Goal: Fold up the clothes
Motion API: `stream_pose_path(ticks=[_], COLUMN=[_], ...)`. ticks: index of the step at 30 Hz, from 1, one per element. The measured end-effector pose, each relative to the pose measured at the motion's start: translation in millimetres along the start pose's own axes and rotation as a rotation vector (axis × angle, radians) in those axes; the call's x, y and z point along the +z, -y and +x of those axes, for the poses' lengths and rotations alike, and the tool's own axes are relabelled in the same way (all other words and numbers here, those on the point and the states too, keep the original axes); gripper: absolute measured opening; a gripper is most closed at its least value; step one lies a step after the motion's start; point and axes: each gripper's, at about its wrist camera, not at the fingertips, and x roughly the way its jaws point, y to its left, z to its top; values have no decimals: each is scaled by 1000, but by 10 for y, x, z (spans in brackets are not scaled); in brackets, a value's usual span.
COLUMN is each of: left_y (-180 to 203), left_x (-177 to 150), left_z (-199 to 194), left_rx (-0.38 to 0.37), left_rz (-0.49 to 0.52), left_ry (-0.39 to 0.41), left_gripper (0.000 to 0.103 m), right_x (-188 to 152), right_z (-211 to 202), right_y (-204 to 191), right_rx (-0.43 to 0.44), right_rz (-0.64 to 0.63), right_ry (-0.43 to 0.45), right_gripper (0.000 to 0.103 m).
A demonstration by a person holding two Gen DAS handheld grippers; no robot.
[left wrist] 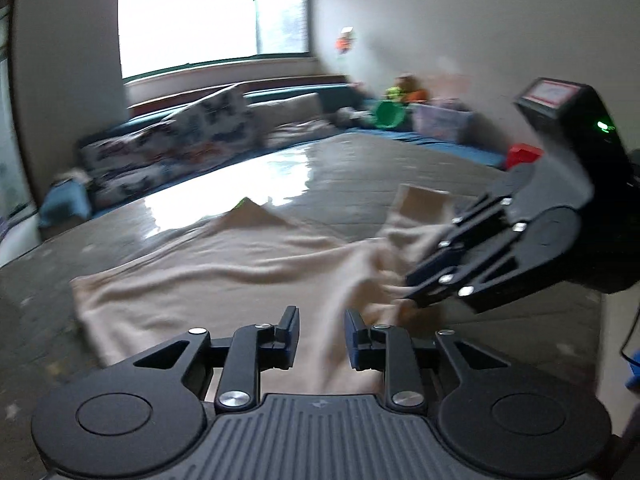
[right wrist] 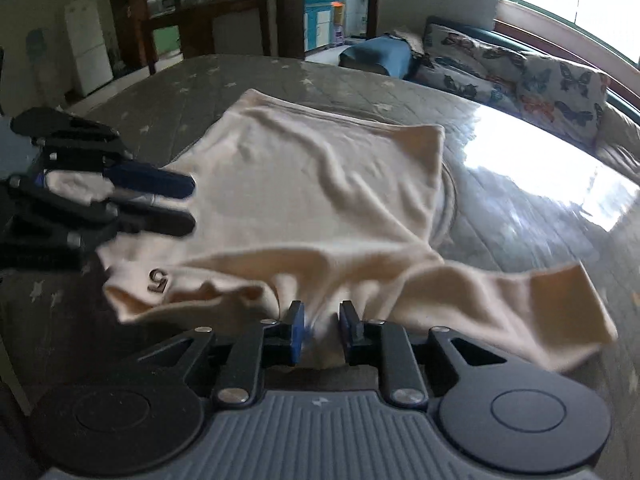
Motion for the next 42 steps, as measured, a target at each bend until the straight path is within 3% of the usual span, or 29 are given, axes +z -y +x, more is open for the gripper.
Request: stream_pose_path(ticks=[5,10,13,17,20,27,35,38,40,42], left_y=[223,328,353,386,439,523,533,518,504,494], left_x=[10,-28,-73,-103,-122,-188,-197,-175,-155,-145], left_z=[280,477,487,409,330,293,289,303,300,295], left_rx=[-63,-64,-75,-100,-121,-141,-146,-146,-143,-142], left_rz=[42,68,84,121,172,219,236,233,225,220], left_ry=[-22,-42,-42,-32,-20,-34,-33,-38,-36,-32], left_gripper=[27,26,10,6,6,6,6,8,10,12], right_x=[-105,-100,-71,-25,28,197,297,314,334,353], right_z=[-186,-304,-333,-269,-143,106,334,371,390,369], right_y=[280,715,1060,1460,1638,1769,1708,1674,1649,1636], right_rx=[-12,-130,-211,-278,-314,-293,-352,-382,-410,-418], right_rz=[151,267,359,457,473,521,508,487,467,463], right_ry=[46,89,121,140,129,119,38,17,9,17], right_gripper=[23,25,25,26,35,40,39,29,12,9])
